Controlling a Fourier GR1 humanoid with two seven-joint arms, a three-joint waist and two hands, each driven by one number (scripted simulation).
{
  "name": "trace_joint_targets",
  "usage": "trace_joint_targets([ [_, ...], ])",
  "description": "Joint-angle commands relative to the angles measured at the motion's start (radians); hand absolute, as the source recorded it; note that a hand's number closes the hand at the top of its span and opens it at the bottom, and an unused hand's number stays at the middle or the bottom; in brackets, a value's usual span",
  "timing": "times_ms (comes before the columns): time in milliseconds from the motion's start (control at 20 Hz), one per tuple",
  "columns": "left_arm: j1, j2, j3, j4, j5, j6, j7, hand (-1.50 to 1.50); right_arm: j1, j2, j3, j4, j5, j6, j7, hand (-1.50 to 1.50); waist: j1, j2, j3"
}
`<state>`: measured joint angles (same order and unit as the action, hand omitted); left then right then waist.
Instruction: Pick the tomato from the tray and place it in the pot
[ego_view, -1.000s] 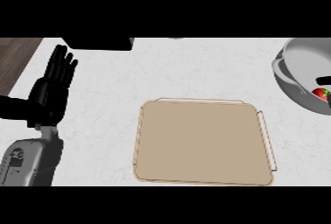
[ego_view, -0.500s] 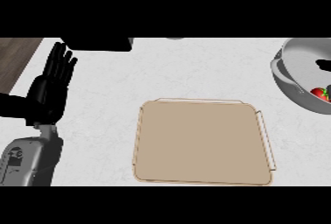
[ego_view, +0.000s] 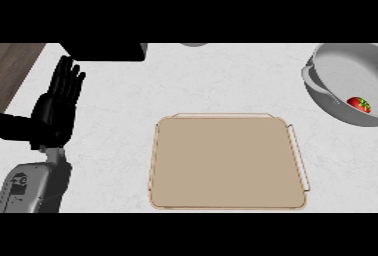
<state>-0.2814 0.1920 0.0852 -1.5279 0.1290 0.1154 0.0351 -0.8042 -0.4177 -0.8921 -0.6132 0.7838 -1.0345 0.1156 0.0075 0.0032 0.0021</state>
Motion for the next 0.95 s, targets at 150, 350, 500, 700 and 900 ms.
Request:
trace_joint_targets([
  [150,0.056,0.003,0.009,-0.02,0.009,-0.03,-0.022,0.0,0.201,0.05,-0.01,-0.268,-0.254,0.056,-0.177,-1.5,-0.013,-0.006,-0.001],
  [350,0.067,-0.01,0.015,-0.006,0.004,-0.022,-0.036,0.0,0.354,0.106,0.02,-0.463,-0.289,0.101,-0.128,-1.5,-0.019,-0.008,-0.003],
  [500,-0.016,0.021,0.045,0.005,0.024,-0.027,0.017,0.0,0.459,0.113,0.016,-0.56,-0.355,0.15,-0.125,-1.5,-0.022,-0.006,-0.002],
  [700,0.064,0.009,0.032,-0.072,0.005,-0.028,0.006,0.0,0.563,0.179,0.063,-0.674,-0.367,0.115,-0.092,-1.5,-0.009,-0.005,-0.002],
  [900,0.029,-0.028,-0.001,-0.032,-0.032,0.001,0.005,0.0,0.704,0.181,0.052,-0.823,-0.427,0.202,-0.062,-1.5,-0.014,-0.005,-0.002],
])
